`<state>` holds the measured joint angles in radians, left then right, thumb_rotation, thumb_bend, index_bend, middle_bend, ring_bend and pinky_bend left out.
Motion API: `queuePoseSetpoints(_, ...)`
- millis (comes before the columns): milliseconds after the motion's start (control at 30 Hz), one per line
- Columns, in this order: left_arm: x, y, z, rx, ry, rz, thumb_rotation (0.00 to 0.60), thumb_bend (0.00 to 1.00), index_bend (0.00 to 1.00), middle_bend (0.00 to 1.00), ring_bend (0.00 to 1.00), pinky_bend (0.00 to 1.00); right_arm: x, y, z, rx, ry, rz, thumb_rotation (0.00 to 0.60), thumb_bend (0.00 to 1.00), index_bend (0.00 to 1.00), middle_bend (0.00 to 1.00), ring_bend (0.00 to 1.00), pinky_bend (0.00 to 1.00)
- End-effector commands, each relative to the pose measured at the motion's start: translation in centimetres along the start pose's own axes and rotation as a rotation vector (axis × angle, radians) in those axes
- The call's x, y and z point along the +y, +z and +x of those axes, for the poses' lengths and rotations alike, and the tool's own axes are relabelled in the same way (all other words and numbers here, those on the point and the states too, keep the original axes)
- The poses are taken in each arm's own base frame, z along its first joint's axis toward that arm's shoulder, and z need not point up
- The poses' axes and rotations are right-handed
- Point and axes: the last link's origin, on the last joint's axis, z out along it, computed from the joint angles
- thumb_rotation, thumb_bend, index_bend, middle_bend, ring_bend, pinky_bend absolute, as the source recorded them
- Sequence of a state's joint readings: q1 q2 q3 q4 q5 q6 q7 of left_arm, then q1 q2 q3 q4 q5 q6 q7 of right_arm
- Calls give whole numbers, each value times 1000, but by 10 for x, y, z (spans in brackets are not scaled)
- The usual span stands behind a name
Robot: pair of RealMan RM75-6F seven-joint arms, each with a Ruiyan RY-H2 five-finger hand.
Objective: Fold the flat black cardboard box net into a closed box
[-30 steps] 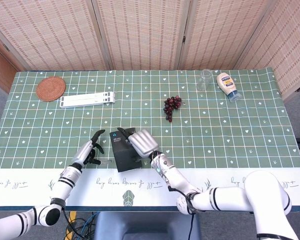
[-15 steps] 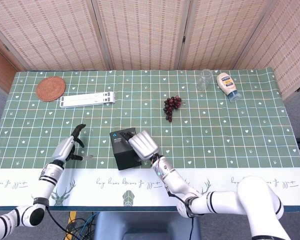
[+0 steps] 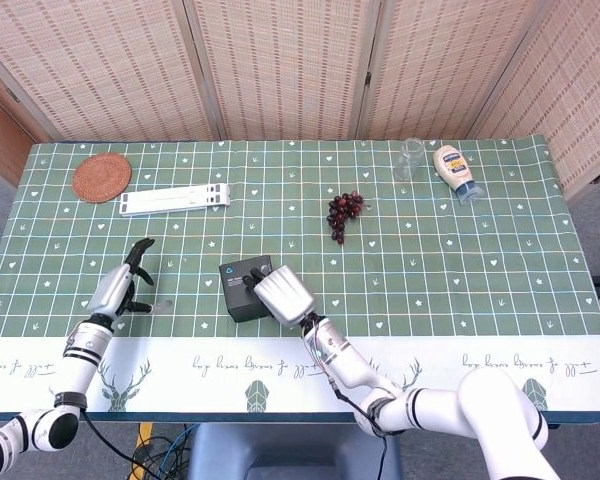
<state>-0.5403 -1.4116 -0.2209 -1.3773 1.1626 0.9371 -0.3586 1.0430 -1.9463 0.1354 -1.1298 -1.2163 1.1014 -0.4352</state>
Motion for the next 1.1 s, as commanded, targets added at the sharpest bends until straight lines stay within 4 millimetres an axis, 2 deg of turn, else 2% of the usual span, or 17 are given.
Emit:
queuePoseSetpoints(33, -1, 0, 1, 0, 5, 2, 600, 91, 0, 0, 429, 818, -2, -2, -5, 0, 1, 7, 600, 295, 337, 414, 735, 1000)
queuePoseSetpoints(267, -2, -1, 4, 7, 12, 1, 600, 91, 0, 0, 428, 818, 2, -1, -7, 12, -24, 8, 600, 336, 352, 435, 737, 1000)
queuePoseSetpoints(500, -1, -1, 5, 7, 11, -2, 600, 91, 0, 0, 428, 818, 3, -2, -1, 33, 2, 8, 600, 328, 353, 418, 738, 1000)
queuePoseSetpoints(700, 2, -4, 11, 29, 24, -23, 600, 91, 0, 0, 422, 816, 10, -11, 19, 68, 55, 4, 600, 300, 353, 338, 721, 1000)
queuePoseSetpoints(833, 2, -9, 16, 33, 77, -35, 600, 91, 0, 0, 394, 803, 26, -27, 33, 81, 92, -27, 600, 292, 343, 322, 637, 1000)
queuePoseSetpoints(867, 2, -11, 18, 38, 85, -39, 600, 92, 0, 0, 377, 775, 31, -32, 36, 77, 107, -41, 600, 292, 326, 319, 599, 1000)
queuePoseSetpoints(967, 1, -18, 23, 53, 132, -46, 600, 91, 0, 0, 266, 602, 53, -53, 48, 55, 116, -86, 600, 292, 278, 301, 531, 971)
queuePoseSetpoints(1000, 1, -21, 26, 63, 163, -47, 600, 91, 0, 0, 217, 555, 62, -62, 53, 41, 113, -104, 600, 293, 265, 293, 508, 931)
queuePoseSetpoints(1100, 0, -27, 31, 94, 224, -42, 600, 91, 0, 0, 96, 468, 82, -84, 64, -2, 124, -146, 600, 294, 215, 268, 407, 703)
